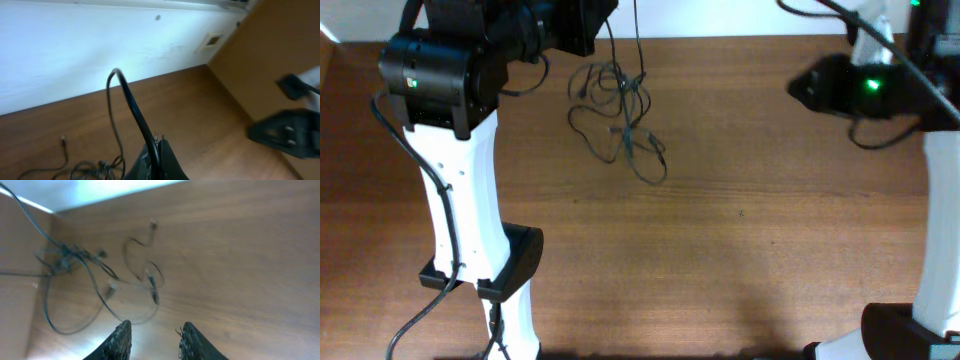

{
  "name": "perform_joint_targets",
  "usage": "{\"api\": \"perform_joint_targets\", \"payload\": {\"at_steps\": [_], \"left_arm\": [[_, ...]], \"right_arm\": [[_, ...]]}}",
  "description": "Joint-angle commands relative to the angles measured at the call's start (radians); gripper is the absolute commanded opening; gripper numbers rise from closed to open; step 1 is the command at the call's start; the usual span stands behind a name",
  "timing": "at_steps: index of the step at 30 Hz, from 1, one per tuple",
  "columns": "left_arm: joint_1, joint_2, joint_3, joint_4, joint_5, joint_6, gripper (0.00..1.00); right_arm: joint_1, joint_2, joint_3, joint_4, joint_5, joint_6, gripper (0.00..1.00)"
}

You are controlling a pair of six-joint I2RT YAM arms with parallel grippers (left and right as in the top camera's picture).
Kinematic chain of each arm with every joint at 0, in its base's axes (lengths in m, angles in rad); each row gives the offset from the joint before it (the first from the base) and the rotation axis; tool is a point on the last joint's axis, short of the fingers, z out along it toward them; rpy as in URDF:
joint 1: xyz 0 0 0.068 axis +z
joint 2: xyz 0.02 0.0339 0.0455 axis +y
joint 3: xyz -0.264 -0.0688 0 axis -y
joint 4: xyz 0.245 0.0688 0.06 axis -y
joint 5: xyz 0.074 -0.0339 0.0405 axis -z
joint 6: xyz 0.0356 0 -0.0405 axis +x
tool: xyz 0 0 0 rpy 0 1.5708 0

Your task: Untangle cables

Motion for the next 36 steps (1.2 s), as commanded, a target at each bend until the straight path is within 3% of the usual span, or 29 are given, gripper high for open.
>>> {"api": "perform_joint_targets", "payload": {"at_steps": [1, 9, 14, 15, 22, 27, 33, 36], "left_arm": [[0.002, -0.010, 0.005, 0.011, 0.099, 0.008, 0.00], [0.000, -0.010, 0.005, 0.010, 0.100, 0.008, 0.00], [0.000, -0.010, 0.005, 0.010, 0.100, 0.009, 0.00], [0.000, -0.010, 0.005, 0.010, 0.100, 0.009, 0.00], [0.000, -0.010, 0.004, 0.010, 0.100, 0.009, 0.00], [0.000, -0.010, 0.004, 0.010, 0.100, 0.009, 0.00], [0.028, -0.010, 0.005, 0.010, 0.012, 0.009, 0.00], [0.063, -0.010, 0.005, 0.007, -0.031, 0.008, 0.00]], "right_arm": [[0.093, 0.017, -0.036, 0.073, 0.021, 0.173, 0.33], [0.277, 0.123, -0.089, 0.281, 0.043, 0.361, 0.36], [0.356, 0.189, -0.089, 0.385, 0.039, 0.426, 0.65], [0.369, 0.199, -0.089, 0.402, 0.038, 0.440, 0.67], [0.420, 0.248, -0.089, 0.422, 0.040, 0.467, 0.66], [0.456, 0.298, -0.089, 0.408, 0.043, 0.467, 0.50], [0.425, 0.312, -0.089, 0.294, 0.127, 0.462, 0.04], [0.384, 0.312, -0.089, 0.232, 0.138, 0.455, 0.04]]}}
